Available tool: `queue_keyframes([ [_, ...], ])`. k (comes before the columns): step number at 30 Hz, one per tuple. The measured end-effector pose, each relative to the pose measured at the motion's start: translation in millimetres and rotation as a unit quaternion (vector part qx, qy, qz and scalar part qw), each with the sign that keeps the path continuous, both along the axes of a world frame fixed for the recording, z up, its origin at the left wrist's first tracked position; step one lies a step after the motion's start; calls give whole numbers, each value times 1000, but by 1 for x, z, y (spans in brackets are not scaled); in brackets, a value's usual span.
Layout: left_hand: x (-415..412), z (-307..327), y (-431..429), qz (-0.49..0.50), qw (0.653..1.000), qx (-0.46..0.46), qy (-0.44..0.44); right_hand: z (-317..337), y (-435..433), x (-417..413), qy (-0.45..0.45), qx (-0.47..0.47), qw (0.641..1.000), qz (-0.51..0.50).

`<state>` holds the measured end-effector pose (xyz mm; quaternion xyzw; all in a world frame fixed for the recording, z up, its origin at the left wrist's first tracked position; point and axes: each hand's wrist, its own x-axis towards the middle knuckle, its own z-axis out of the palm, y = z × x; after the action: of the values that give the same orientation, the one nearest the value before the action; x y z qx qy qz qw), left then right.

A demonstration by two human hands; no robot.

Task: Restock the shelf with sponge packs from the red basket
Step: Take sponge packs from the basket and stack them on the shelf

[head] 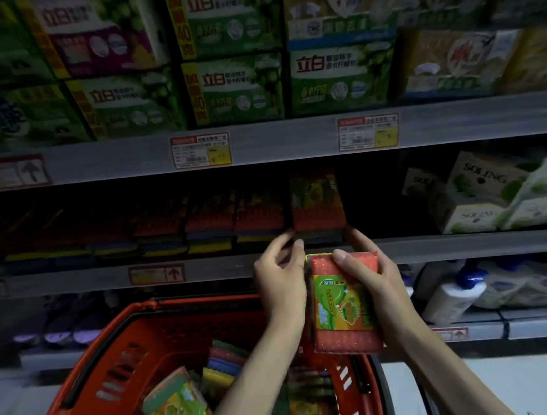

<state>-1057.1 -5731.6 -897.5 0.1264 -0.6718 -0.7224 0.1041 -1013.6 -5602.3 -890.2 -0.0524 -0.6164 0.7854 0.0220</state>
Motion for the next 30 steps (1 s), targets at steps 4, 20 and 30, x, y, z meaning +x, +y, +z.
queue_keyframes([
  [4, -3, 2, 1, 3, 1000, -29, -2, 0, 0, -7, -7, 8, 1000, 3],
  [20, 2, 12, -1, -6, 999, -33, 0, 10, 4, -13, -31, 44, 999, 0],
  [30, 0, 11, -6, -2, 999, -38, 14, 15, 3, -14, -24, 50, 998, 32],
])
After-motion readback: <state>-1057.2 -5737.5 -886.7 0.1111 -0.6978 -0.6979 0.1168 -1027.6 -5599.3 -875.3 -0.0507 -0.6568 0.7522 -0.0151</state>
